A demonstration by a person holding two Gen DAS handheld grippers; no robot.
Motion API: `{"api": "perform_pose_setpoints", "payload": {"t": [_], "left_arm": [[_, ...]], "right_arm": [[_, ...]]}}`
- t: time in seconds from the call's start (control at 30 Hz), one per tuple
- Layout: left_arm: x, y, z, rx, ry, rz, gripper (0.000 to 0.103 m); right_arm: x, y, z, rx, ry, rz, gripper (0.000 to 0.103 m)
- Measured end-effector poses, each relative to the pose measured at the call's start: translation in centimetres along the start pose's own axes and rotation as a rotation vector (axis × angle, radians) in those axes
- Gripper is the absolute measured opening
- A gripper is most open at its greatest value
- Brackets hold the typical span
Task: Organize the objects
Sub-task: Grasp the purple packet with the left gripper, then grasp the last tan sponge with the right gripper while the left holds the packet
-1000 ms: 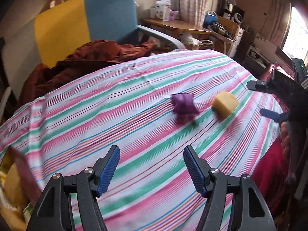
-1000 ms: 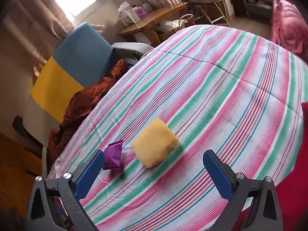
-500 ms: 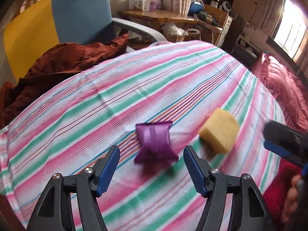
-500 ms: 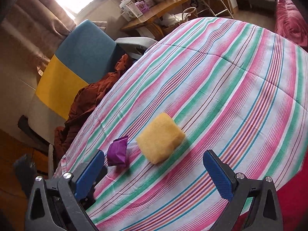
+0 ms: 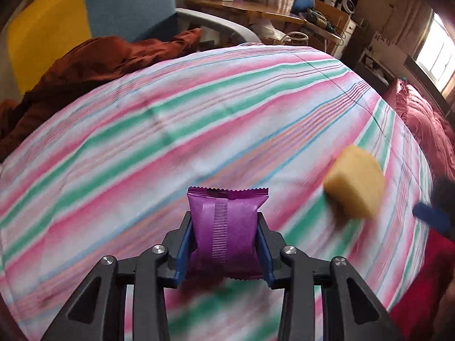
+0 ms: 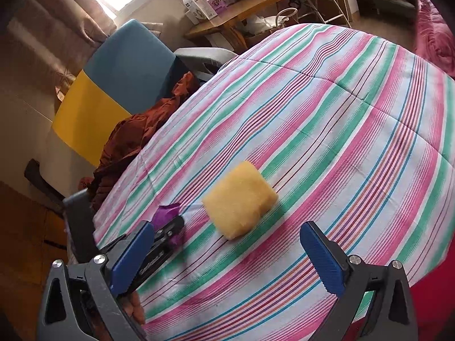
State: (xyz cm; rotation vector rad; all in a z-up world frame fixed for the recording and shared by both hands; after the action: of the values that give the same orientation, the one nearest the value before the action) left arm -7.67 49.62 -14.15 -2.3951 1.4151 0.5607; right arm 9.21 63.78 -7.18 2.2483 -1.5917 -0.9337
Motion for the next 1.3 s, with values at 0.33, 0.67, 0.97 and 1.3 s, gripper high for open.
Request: {"api": "perform_pose_setpoints", "payload": {"t": [0.33, 0.67, 0.97, 1.3], "left_arm": [[11.3, 1.7, -6.7, -0.088, -0.006, -0.052, 0.04], [13.0, 2.5, -7.5, -0.085, -0.096, -0.052, 0.041], [13.4, 2.5, -7.2, -0.082, -0.16, -0.063, 0.042], [13.4, 2.8, -7.2, -0.07, -0.173, -0.098, 0.042]], "right_arm": [[0.9, 0.9, 1.1, 0.096, 0.043, -0.1, 0.103], [0.9, 2.5, 4.4, 0.271, 0.167, -0.282, 0.103], [-0.9, 3.1, 8.5, 0.418, 0.141, -0.413, 0.096], [-1.7, 2.2, 9.5, 0.41, 0.181, -0.374, 0.091]]}}
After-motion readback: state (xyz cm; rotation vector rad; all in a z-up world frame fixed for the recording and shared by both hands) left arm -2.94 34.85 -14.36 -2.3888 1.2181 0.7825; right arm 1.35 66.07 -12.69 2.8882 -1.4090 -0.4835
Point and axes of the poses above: each gripper's, at about its wrist camera, not at the fingertips, and z roughly the way its jaws point, y to its left, x to its underside, the point moved 4 cm from there along z, roughly the way its jaws point, and after that the axes turned 6 degrees about z, right-handed, at the moved point
